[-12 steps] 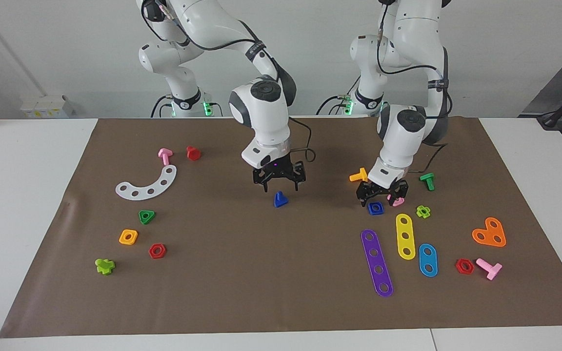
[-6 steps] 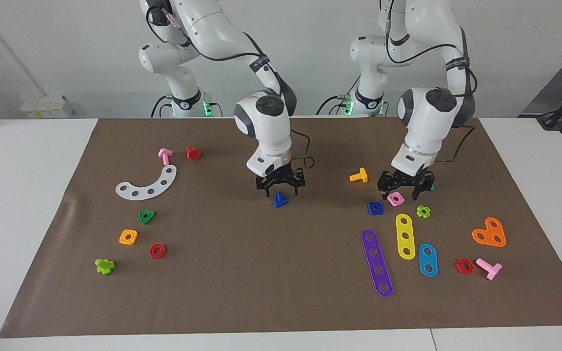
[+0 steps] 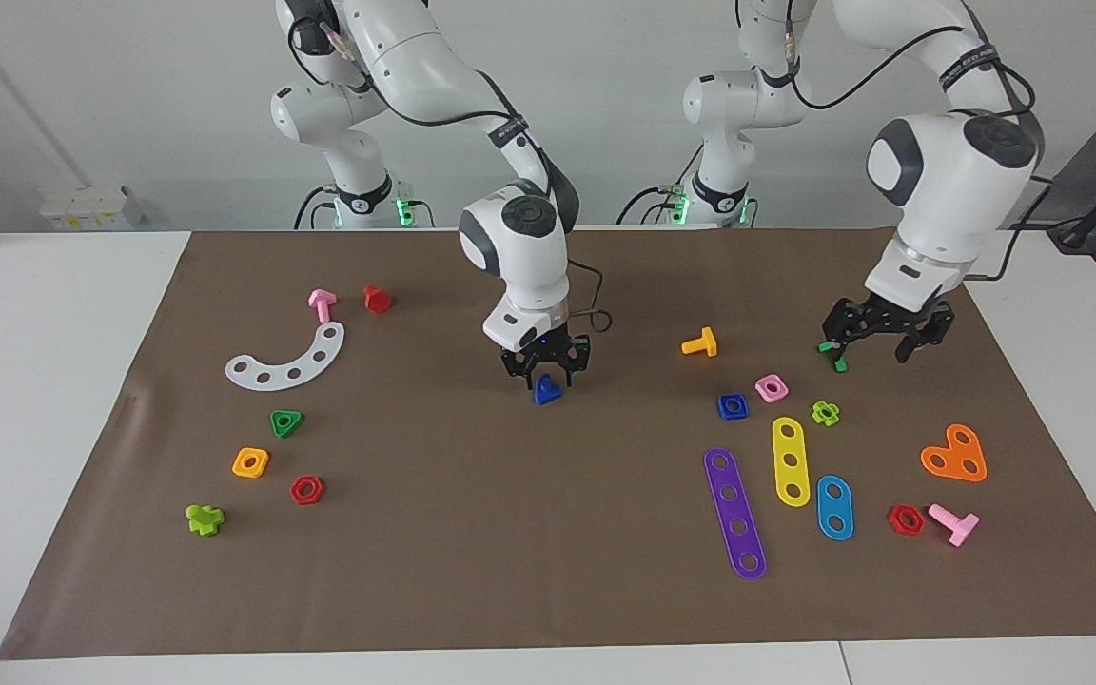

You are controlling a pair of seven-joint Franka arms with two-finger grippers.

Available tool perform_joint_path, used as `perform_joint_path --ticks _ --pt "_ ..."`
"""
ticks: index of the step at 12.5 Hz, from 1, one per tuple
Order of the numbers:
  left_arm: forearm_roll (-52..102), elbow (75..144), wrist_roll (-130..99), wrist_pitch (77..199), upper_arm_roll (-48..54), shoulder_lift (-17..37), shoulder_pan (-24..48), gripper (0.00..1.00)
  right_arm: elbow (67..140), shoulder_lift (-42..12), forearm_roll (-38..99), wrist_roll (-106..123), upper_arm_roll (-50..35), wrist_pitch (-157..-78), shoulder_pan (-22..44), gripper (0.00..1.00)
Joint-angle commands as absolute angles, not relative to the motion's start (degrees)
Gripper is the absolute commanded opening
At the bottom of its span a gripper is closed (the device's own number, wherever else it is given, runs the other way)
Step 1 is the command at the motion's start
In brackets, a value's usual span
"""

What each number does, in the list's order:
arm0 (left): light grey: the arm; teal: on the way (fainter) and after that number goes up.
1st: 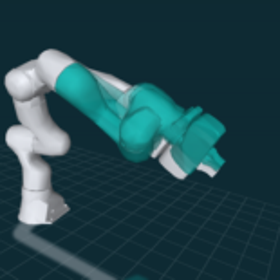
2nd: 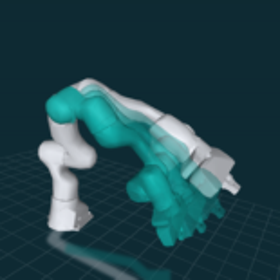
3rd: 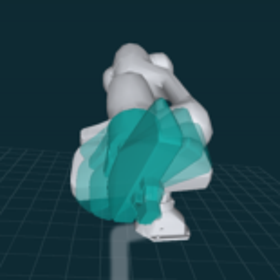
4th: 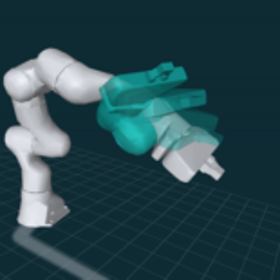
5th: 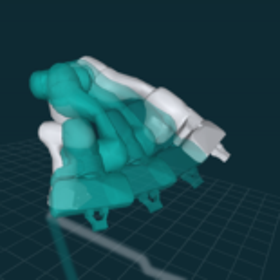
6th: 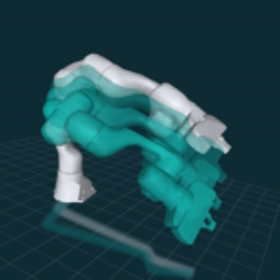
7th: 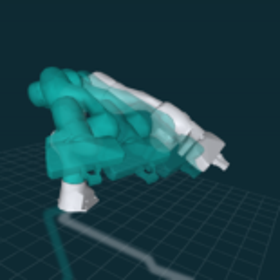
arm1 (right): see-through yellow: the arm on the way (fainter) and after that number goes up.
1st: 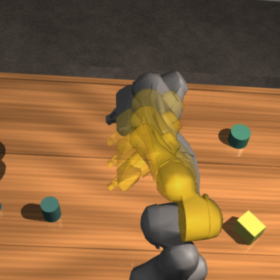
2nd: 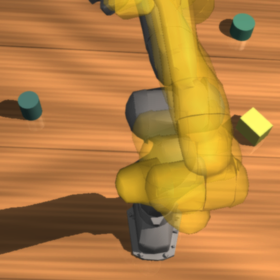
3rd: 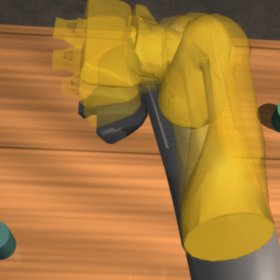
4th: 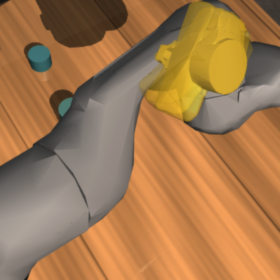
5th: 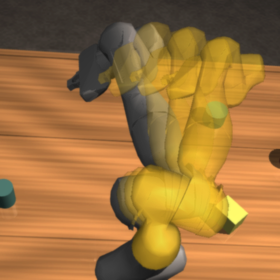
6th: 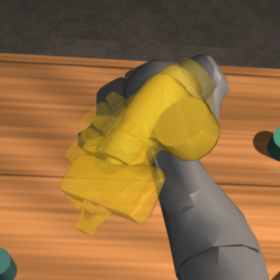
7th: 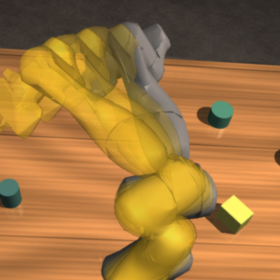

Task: Unscrew and place screws in storage area

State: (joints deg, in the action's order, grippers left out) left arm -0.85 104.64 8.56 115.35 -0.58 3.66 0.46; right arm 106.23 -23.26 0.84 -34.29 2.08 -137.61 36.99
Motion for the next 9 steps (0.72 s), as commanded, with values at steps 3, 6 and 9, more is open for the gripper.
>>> perform_joint_path --ticks 3,6,9 --pt "-1.0 90.2 10.4 99.7 -0.3 4.0 -1.1 1.0 107.5 -23.5 0.5 -32.7 2.4 -139.1 37.2 0.59" --pt "-0.4 87.8 10.3 92.6 0.1 0.6 -1.0 1.0 107.4 -23.5 0.5 -32.6 2.4 -139.0 37.2 0.54" --pt "0.0 89.4 10.0 85.8 0.1 -4.6 -0.4 1.0 107.5 -23.5 0.4 -32.6 2.4 -139.0 37.2 0.4"
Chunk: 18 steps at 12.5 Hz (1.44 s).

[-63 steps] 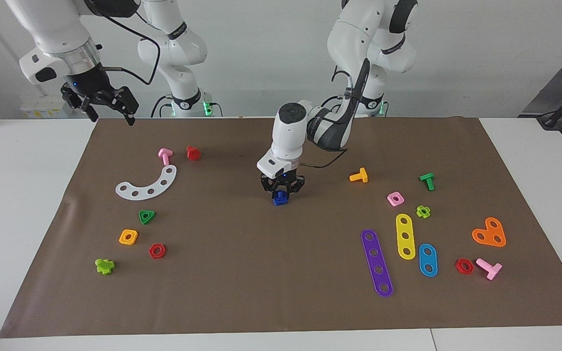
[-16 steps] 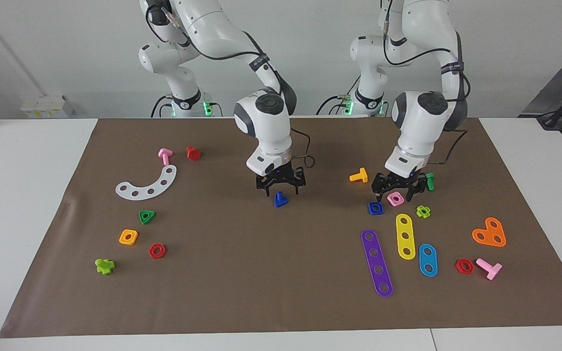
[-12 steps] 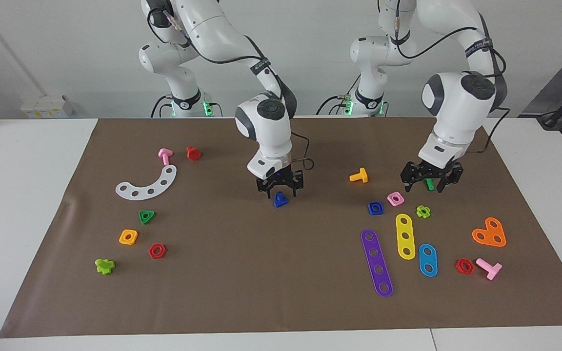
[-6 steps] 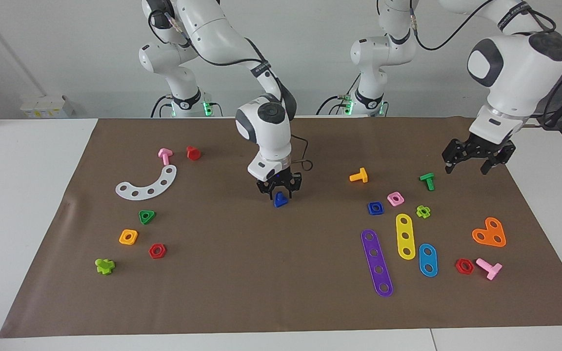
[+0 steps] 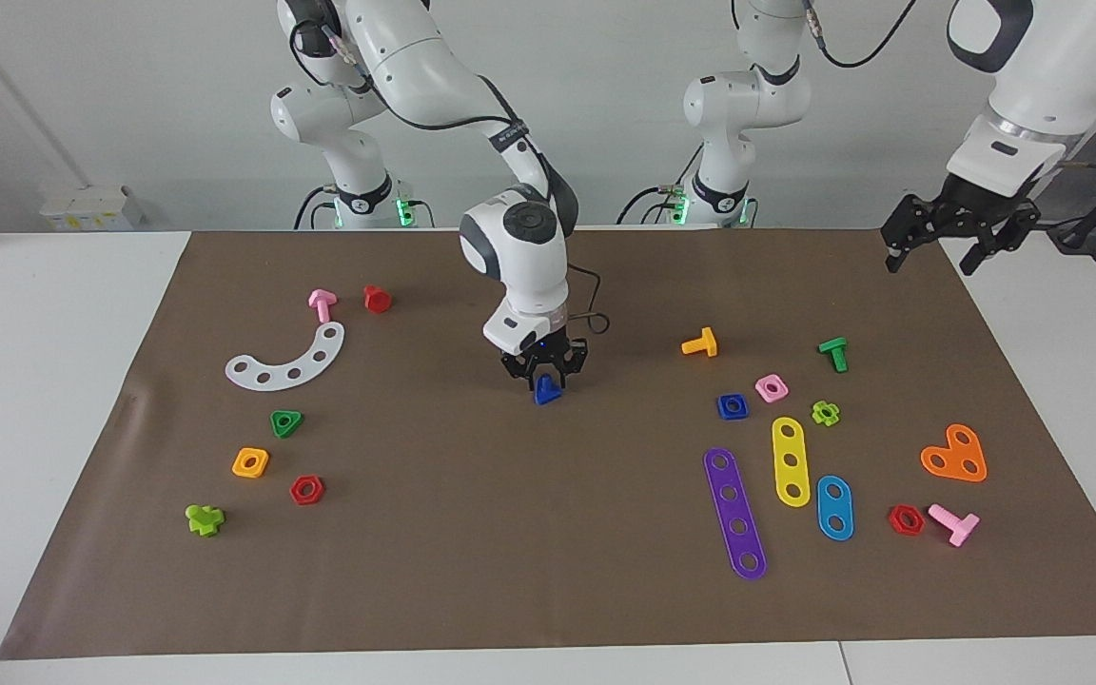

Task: Unscrew and place screws in storage area

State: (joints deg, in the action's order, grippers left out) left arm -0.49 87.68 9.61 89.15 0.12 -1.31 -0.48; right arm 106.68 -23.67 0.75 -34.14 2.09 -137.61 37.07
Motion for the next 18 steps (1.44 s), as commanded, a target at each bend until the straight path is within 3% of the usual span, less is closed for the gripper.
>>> perform_joint_path --ticks 1,2,9,15,18 --pt "0.0 89.4 9.8 85.8 0.3 -4.8 -0.2 1.0 107.7 -23.5 0.4 -32.7 2.4 -139.0 37.2 0.17" --pt "0.0 89.5 9.8 85.3 0.4 -4.9 -0.1 1.0 108.0 -23.5 0.4 -32.9 2.4 -139.0 37.1 0.0" --pt "1.4 88.9 10.1 84.9 0.6 -4.4 -0.1 1.0 107.1 -22.9 1.0 -32.9 2.4 -137.3 36.7 0.0" --pt "1.0 86.8 10.1 83.0 0.7 -1.6 -0.1 1.0 106.0 -13.3 1.2 -32.7 2.5 -128.7 30.3 0.0" --pt "1.3 85.9 9.8 83.0 0.6 -1.6 -0.1 1.0 106.0 -11.2 1.1 -29.5 2.7 -125.9 25.6 0.0"
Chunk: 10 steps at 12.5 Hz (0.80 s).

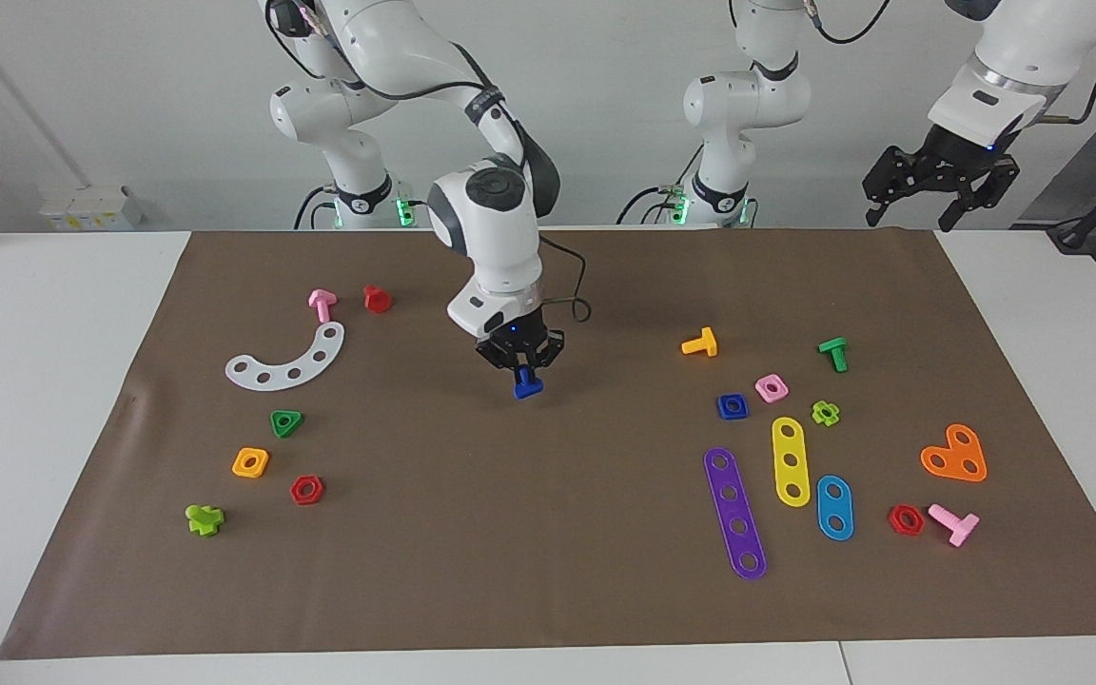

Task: Unscrew and place screws in storage area

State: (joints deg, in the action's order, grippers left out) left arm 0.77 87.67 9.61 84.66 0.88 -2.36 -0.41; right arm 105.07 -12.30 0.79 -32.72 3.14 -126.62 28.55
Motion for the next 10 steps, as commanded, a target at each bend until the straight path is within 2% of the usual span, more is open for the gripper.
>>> perform_joint_path --ticks 1,6,10 --pt "1.3 86.6 9.7 83.5 0.7 -1.9 -0.1 1.0 106.1 -10.9 1.1 -28.1 2.7 -125.8 23.5 0.0" --pt "1.3 89.2 9.8 82.8 0.5 -3.3 -0.9 1.0 107.8 -10.5 1.1 -16.3 2.7 -125.1 14.4 0.0" --pt "1.3 89.2 9.8 82.9 0.2 -3.3 -1.0 1.0 113.4 -8.8 1.1 -8.0 2.7 -126.2 8.9 0.0"
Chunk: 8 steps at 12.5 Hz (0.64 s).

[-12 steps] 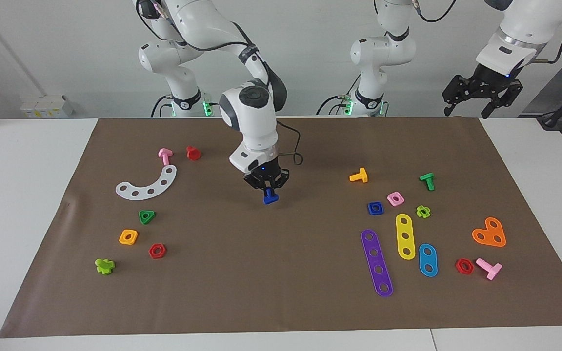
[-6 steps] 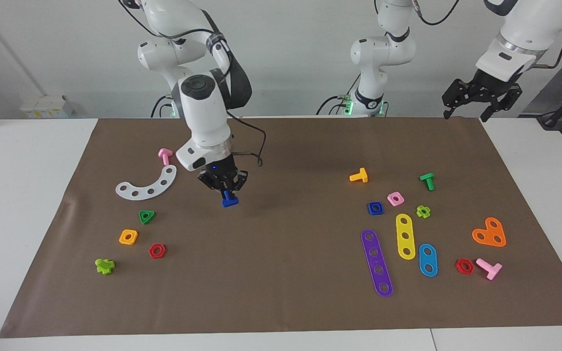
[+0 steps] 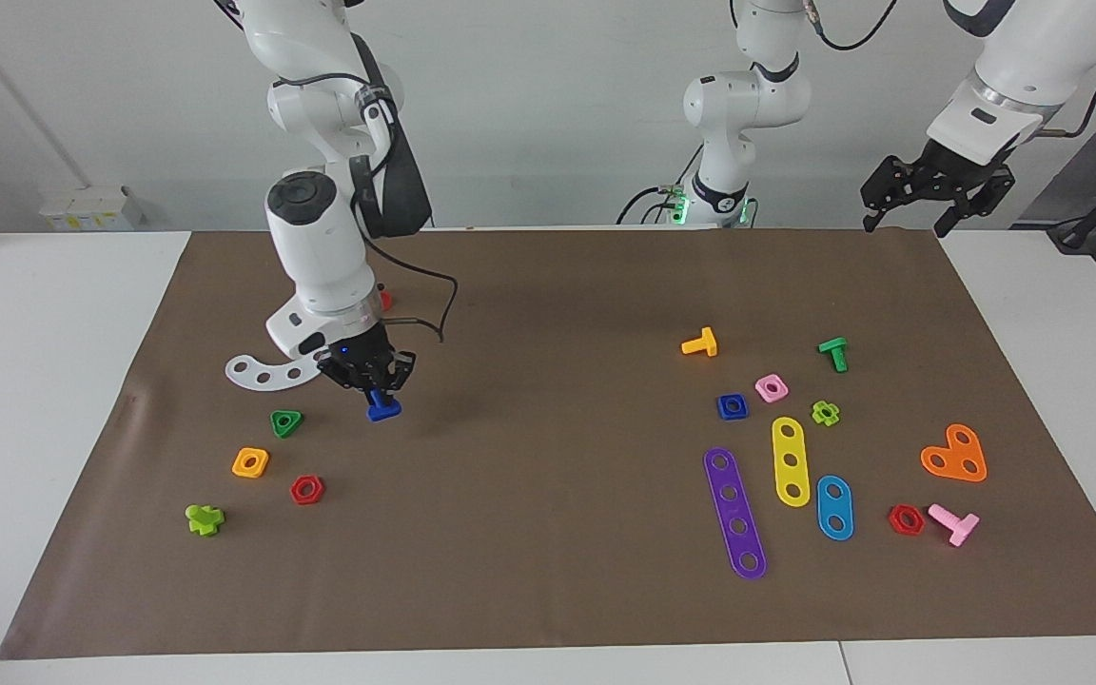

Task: Unscrew and place screws in storage area

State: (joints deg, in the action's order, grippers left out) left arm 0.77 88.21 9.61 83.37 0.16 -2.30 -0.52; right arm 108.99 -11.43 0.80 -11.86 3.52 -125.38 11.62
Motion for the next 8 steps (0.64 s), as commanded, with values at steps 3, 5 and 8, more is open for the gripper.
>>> perform_joint_path --ticks 3,5,8 --pt "1.3 89.2 9.8 82.9 0.2 -3.3 -1.0 1.0 117.8 -8.6 1.2 -5.0 2.6 -129.2 6.4 0.0" --pt "1.3 89.2 9.8 82.9 0.2 -3.3 -1.0 1.0 121.6 -8.5 1.2 -4.0 2.6 -134.0 5.9 0.0" --pt "1.3 89.2 9.8 82.9 0.2 -3.3 -1.0 1.0 124.3 -8.8 1.2 -3.7 2.6 -137.8 5.5 0.0"
